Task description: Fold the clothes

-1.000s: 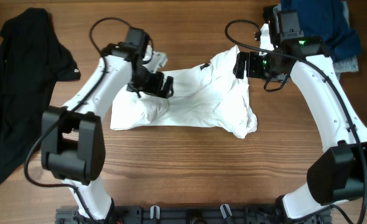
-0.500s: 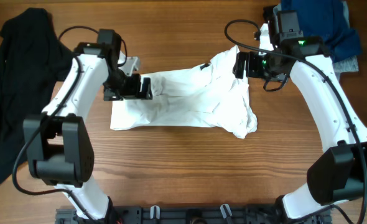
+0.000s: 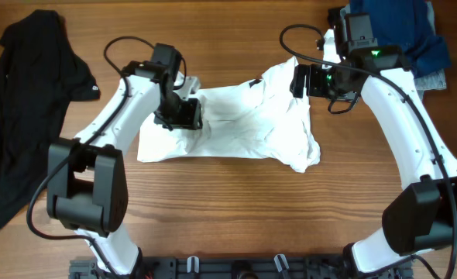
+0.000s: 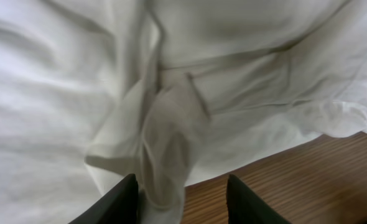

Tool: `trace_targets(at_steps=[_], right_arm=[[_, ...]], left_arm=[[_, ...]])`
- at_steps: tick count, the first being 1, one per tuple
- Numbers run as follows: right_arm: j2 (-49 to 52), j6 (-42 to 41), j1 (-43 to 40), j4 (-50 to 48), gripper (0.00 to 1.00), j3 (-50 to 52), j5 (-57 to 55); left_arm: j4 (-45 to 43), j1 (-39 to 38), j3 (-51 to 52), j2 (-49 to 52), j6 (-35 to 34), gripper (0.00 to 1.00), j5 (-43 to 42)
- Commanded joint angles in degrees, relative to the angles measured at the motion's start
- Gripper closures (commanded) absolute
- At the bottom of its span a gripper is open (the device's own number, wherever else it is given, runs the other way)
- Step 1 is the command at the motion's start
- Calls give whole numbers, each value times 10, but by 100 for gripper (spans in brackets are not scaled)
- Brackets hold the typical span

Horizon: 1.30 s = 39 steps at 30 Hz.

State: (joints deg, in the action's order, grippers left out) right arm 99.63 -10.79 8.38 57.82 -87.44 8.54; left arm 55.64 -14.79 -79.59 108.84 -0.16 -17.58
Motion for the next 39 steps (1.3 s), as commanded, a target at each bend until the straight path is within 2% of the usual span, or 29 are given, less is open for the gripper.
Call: trace_targets(at_steps=[1, 11, 17, 18, 20, 22, 25, 27, 33, 37, 39], right_arm=[[-6, 3, 4, -1, 0, -2, 4], [-6, 3, 4, -1, 1, -2, 2], [-6, 3, 4, -2, 1, -2, 2], [-6, 3, 4, -2, 1, -2, 2], [-6, 3, 4, -2, 1, -2, 2], [-6, 3, 3, -5, 0, -2, 2], [-6, 3, 3, -6, 1, -2, 2], [-6, 4, 2, -7, 1, -2, 0], [-6, 3, 2, -14, 0, -2, 0], [-6, 5, 2, -18, 0, -2, 0], [-5, 5, 2, -21, 0, -2, 0]], left_arm=[[-15, -36, 7, 7, -11, 55, -15], [-75, -134, 7, 44, -55, 55, -25], [-115, -159, 7, 44, -80, 59, -24], [-120, -157, 5, 44, -80, 62, -24], [-104, -144, -10, 35, -80, 63, -24], [-82, -122, -24, 15, -80, 53, -20], [-46, -79, -25, -11, -80, 36, 42], [-19, -48, -25, -11, -80, 32, 81], [-22, 9, -24, -8, -76, 33, 92], [-19, 18, -24, -8, -76, 34, 123], [-14, 18, -17, -8, -76, 40, 124]])
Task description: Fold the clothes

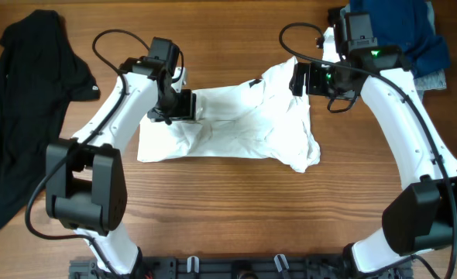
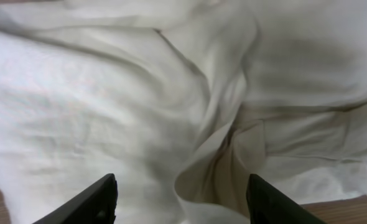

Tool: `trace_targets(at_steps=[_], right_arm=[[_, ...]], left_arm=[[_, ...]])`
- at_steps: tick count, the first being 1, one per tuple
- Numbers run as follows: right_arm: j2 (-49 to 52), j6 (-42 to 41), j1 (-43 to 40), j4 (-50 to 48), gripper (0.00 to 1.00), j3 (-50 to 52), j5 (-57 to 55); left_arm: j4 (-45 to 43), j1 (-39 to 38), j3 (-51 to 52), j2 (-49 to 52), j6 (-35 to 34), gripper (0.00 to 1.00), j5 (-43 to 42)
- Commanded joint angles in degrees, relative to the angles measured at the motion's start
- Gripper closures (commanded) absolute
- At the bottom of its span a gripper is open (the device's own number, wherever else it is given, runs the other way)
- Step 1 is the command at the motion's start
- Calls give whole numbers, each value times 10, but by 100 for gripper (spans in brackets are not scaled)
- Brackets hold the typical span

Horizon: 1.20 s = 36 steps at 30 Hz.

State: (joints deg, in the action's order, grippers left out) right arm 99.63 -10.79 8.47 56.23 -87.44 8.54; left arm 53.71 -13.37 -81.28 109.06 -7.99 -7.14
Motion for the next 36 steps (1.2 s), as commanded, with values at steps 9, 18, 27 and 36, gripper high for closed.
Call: trace_targets(at_steps=[9, 18, 27, 36], right_arm=[[-5, 3, 2, -14, 0, -2, 0], [-5, 3, 2, -12, 1, -2, 0], [-5, 3, 1, -10, 1, -2, 0], [43, 4, -3, -7, 0, -2, 25]], left_arm=[[-19, -7, 91, -9, -2, 84, 8], [-105, -91, 92, -9, -2, 84, -55], [-117, -165, 91, -5, -3, 85, -43], [-49, -100, -9, -110, 1, 39, -36]])
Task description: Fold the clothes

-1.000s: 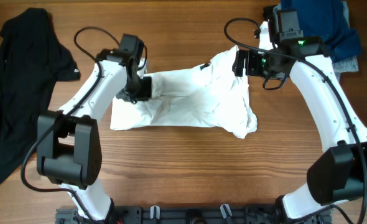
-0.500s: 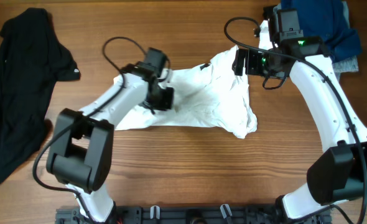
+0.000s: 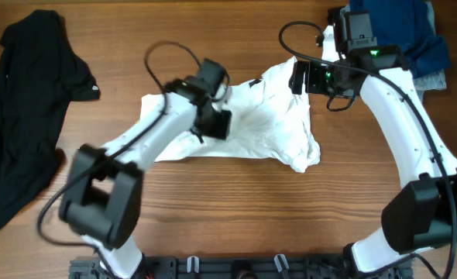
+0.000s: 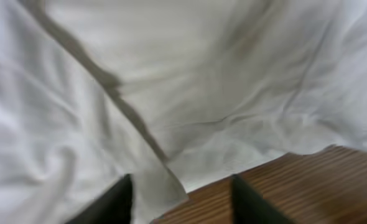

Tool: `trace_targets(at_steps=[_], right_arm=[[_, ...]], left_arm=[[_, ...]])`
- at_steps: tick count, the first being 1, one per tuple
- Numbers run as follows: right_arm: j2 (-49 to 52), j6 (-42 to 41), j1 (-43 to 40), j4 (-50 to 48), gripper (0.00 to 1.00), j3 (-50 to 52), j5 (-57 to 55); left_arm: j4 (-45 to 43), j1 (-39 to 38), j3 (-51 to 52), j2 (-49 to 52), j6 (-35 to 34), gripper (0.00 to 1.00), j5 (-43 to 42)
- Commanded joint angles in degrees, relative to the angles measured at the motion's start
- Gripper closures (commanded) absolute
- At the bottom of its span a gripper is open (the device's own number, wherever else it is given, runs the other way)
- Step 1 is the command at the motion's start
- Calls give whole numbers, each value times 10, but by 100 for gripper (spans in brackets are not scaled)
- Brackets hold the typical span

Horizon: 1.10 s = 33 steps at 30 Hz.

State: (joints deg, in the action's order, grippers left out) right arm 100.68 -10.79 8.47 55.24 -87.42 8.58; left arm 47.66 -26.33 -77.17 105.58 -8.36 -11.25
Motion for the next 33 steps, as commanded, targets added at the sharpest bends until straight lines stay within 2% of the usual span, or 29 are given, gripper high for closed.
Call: trace_targets(at_steps=[1, 8, 17, 23, 31, 33], right_arm=[[41, 8, -5, 5, 0, -2, 37], [124, 64, -56, 20, 0, -2, 163], [163, 95, -84, 18, 0, 33, 203], [165, 67, -85, -48, 0, 102, 230], [165, 30, -84, -168, 0, 178, 248], [165, 18, -80, -210, 6, 200, 290]], left_arm=[[14, 37, -52, -89, 4, 39, 6], [46, 113, -52, -177, 6, 38, 70], [75, 193, -51, -181, 19, 35, 84], [80, 232, -51, -181, 21, 33, 84], [94, 244, -51, -181, 21, 32, 94], [94, 244, -51, -181, 21, 32, 94]])
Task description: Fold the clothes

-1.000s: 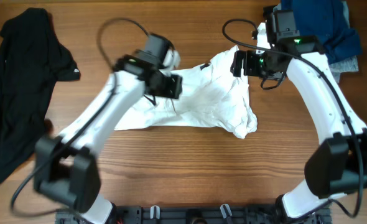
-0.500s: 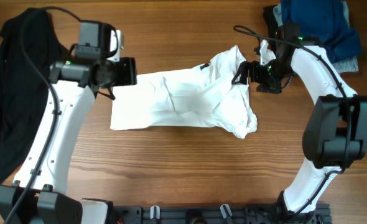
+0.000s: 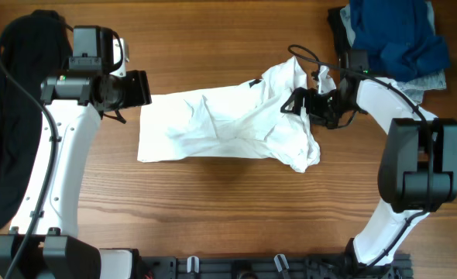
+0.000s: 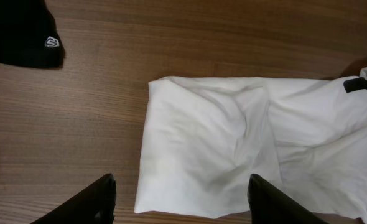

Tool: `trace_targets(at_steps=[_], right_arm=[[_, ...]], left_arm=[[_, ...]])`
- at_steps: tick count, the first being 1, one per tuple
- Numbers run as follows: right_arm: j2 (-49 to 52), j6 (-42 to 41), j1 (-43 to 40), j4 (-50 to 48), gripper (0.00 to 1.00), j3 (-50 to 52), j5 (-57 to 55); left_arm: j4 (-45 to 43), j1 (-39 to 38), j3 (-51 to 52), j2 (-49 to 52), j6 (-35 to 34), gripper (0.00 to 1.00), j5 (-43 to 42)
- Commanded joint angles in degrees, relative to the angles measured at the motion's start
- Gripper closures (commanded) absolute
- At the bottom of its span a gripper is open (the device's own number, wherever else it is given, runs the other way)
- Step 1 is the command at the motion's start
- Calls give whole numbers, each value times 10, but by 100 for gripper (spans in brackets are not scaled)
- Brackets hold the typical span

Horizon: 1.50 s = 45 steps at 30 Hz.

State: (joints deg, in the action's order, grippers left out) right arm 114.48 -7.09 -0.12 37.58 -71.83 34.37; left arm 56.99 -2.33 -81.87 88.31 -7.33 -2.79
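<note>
A crumpled white garment (image 3: 221, 128) lies across the middle of the table; its left half is flat and its right half is bunched. My left gripper (image 3: 139, 89) hovers open and empty just beyond the garment's upper left corner. In the left wrist view my left gripper (image 4: 180, 208) is spread wide, high above the garment's (image 4: 208, 143) left end. My right gripper (image 3: 294, 102) sits low against the bunched upper right part; whether it is open or shut cannot be told.
A black garment (image 3: 12, 116) lies along the left edge of the table, its corner (image 4: 22, 31) also in the left wrist view. A pile of blue and grey clothes (image 3: 395, 35) sits at the back right. Bare wood (image 3: 228, 209) runs along the front.
My left gripper has moved from over the garment's middle to beyond its upper left corner and sits higher. The garment's left half lies flatter. My right gripper now sits lower, on the bunched cloth.
My left gripper was low on the garment's left part with a fold between its fingers. Then it stood wider open at the upper left edge, then over the middle. Now it is off the cloth. My right gripper stayed by the upper right until it dropped onto it.
</note>
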Motion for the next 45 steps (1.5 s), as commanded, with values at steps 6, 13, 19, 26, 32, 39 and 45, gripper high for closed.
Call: trace_targets(at_steps=[6, 13, 19, 26, 32, 39, 45], right_arm=[[28, -72, 57, -117, 69, 78, 38], [22, -83, 16, -120, 96, 72, 27], [-34, -54, -56, -64, 96, 50, 9], [-127, -5, -81, 48, 96, 6, -37], [-147, -43, 18, 93, 96, -52, -75], [-142, -130, 163, 37, 95, -54, -124], [-114, -169, 262, -17, 96, -54, -154]], left_arm=[[1, 4, -4, -9, 11, 32, 10], [1, 4, -4, -9, 11, 31, 15], [1, 4, -4, -9, 11, 30, 27], [1, 4, -4, -9, 11, 29, 27], [1, 4, -4, -9, 11, 27, 27], [1, 4, -4, -9, 11, 25, 27], [1, 4, -4, -4, 11, 25, 27]])
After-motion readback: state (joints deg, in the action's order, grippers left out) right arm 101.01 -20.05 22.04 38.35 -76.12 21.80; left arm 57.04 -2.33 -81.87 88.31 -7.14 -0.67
